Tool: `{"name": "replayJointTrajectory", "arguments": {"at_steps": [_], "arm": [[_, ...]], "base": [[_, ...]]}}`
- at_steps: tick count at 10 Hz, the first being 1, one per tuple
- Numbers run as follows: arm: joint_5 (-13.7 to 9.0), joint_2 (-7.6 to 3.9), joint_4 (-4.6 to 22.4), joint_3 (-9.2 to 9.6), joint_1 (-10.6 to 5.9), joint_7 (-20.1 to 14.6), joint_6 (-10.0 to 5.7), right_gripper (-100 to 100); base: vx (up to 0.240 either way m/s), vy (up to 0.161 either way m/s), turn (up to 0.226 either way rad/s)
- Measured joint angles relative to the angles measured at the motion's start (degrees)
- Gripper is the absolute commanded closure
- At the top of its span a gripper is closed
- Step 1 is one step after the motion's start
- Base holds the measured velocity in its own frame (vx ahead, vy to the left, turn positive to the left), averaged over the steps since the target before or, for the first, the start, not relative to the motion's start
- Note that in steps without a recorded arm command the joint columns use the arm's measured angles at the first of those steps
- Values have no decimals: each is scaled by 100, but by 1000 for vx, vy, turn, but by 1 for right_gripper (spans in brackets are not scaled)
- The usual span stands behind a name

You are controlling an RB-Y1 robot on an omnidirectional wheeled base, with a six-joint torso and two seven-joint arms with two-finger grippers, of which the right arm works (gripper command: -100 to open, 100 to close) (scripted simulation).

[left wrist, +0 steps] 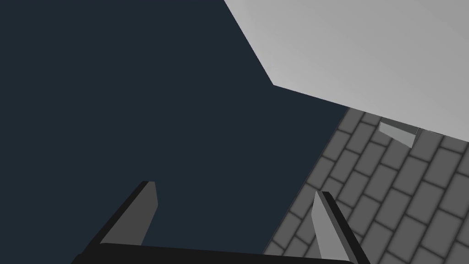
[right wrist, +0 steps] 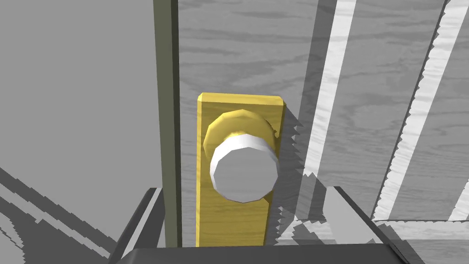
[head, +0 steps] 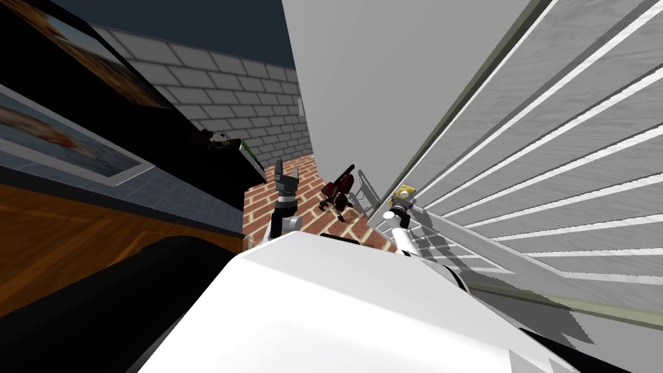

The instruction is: Pull the door open

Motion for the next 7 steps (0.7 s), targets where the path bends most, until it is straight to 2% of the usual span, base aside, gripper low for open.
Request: {"name": "replayJointTrajectory", "arguments": {"at_steps": [1,2,3,5,6,7], "arm": [[-49,-90,-196,-73,113,-9,130,-100],[-49,-211,-93,-47,96,-105,150,-100],[-80,-261,-249,-94,222,-133,217,-100],[-74,-422,-132,-45,250,-316,192,-100],[-74,-428,-129,-43,253,-335,187,100],[-75,-432,-130,-51,254,-325,187,100]], "base": [[88,-9,49],[119,-9,59],[117,-9,45],[66,-1,20],[-6,-2,-17],[-16,-7,-13]]}}
